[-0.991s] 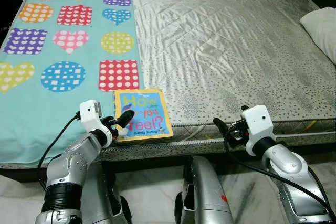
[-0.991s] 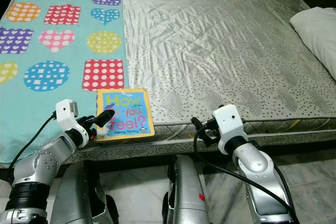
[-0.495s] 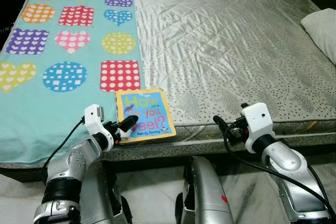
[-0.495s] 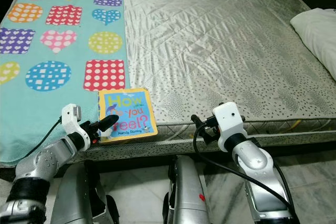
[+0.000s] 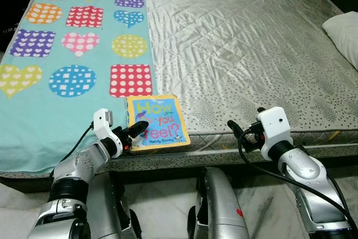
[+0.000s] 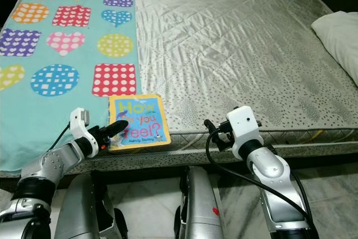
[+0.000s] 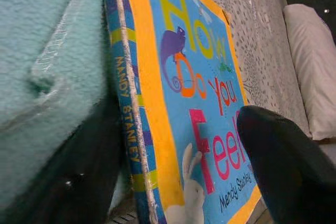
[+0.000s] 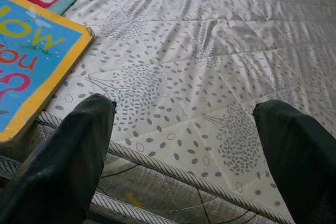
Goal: Clean up the room
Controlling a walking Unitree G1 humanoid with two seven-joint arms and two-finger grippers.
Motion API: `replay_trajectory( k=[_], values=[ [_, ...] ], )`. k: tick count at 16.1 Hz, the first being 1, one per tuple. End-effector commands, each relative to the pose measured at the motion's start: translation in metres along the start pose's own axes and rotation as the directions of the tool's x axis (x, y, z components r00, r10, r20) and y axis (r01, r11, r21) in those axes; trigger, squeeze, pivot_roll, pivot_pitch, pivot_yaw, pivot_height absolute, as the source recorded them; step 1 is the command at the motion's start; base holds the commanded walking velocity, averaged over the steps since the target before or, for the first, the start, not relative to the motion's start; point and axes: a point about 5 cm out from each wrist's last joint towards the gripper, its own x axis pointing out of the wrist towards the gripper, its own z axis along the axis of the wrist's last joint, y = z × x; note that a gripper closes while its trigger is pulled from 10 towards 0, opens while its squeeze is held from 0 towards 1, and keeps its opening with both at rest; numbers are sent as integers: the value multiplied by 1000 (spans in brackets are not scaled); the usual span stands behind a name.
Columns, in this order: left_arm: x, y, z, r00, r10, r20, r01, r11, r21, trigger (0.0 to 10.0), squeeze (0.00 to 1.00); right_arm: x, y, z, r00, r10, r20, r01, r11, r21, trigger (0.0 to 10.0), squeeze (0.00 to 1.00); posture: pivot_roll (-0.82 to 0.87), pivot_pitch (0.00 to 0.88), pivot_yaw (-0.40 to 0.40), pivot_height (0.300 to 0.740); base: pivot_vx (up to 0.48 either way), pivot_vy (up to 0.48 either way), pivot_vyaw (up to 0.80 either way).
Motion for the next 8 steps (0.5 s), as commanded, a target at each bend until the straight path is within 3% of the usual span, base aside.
replay_trajectory(
  k=[1, 6, 8],
  values=[
    [5, -4, -11, 999, -25, -47, 24, 999, -23, 0, 0, -2, -5, -1, 1000, -16, -6, 16, 1000, -6, 10000, 0, -178, 144, -124, 515, 0, 0, 0],
    [7, -5, -7, 998, -53, -41, 52, 998, -31, 0, 0, 0, -5, 0, 1000, -11, 9, 11, 1000, 11, 10000, 0, -175, 137, -121, 515, 0, 0, 0],
    [6, -5, -3, 998, -66, -24, 66, 998, -24, 0, 0, -3, 9, 6, 989, 143, 46, -148, 982, 115, 10000, 0, -172, 135, -120, 515, 0, 0, 0]
  ],
)
